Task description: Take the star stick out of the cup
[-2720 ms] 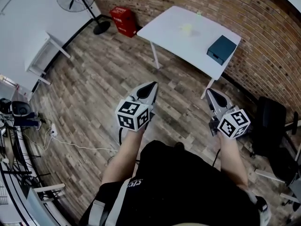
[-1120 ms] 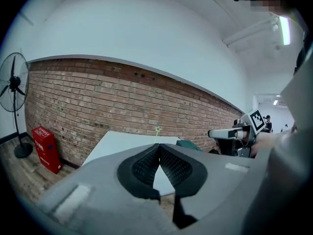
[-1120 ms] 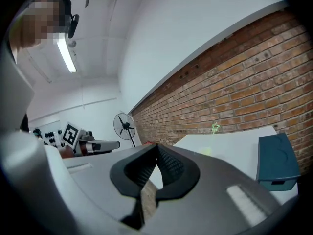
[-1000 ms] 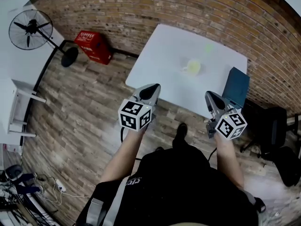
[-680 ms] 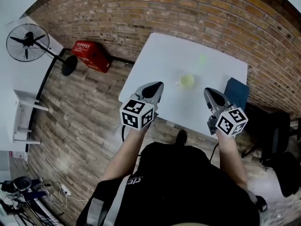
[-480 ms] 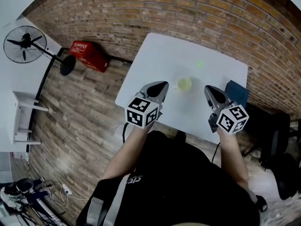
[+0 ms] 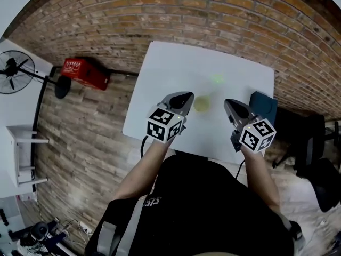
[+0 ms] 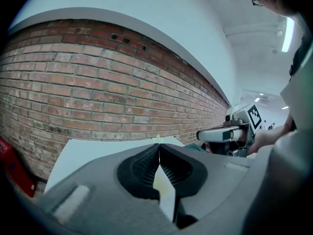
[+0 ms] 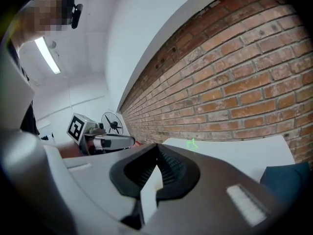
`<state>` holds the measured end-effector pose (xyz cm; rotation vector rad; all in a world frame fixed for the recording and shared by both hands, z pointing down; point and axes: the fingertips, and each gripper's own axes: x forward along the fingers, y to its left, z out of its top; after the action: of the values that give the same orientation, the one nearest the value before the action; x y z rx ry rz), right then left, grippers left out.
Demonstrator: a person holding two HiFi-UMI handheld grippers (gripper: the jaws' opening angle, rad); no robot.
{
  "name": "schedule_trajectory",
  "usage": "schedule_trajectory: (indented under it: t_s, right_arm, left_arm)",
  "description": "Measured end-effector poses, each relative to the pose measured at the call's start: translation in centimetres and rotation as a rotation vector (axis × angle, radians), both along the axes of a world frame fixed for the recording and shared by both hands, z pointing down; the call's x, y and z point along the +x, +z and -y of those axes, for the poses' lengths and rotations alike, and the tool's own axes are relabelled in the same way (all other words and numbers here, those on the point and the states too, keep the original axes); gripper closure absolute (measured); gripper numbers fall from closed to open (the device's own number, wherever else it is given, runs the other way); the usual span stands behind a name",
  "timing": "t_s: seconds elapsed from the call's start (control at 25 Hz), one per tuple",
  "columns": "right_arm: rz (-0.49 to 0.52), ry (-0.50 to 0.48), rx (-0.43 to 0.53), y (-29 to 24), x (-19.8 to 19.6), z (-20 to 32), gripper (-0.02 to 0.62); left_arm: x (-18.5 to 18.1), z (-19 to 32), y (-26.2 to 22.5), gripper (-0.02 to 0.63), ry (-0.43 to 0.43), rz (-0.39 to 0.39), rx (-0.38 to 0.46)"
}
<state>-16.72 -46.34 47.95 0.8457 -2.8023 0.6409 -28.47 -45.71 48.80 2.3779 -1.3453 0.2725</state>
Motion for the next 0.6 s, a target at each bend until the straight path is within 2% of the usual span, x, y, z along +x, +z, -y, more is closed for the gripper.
schedule_trajectory:
  t_s: [0.24, 0.6]
  right_arm:
    - [-0.014, 0.045, -0.049, 1.8, 0.2, 0.2, 0.595]
    - [-0.04, 0.138, -0.1, 4.2, 2.6, 0.2, 0.595]
  left_arm:
    - [1.4, 2.6, 2.0, 0.581, 0.089, 0.007, -0.031]
    - [4.6, 5.5, 6.1, 0.509, 0.217, 0.035, -0.083]
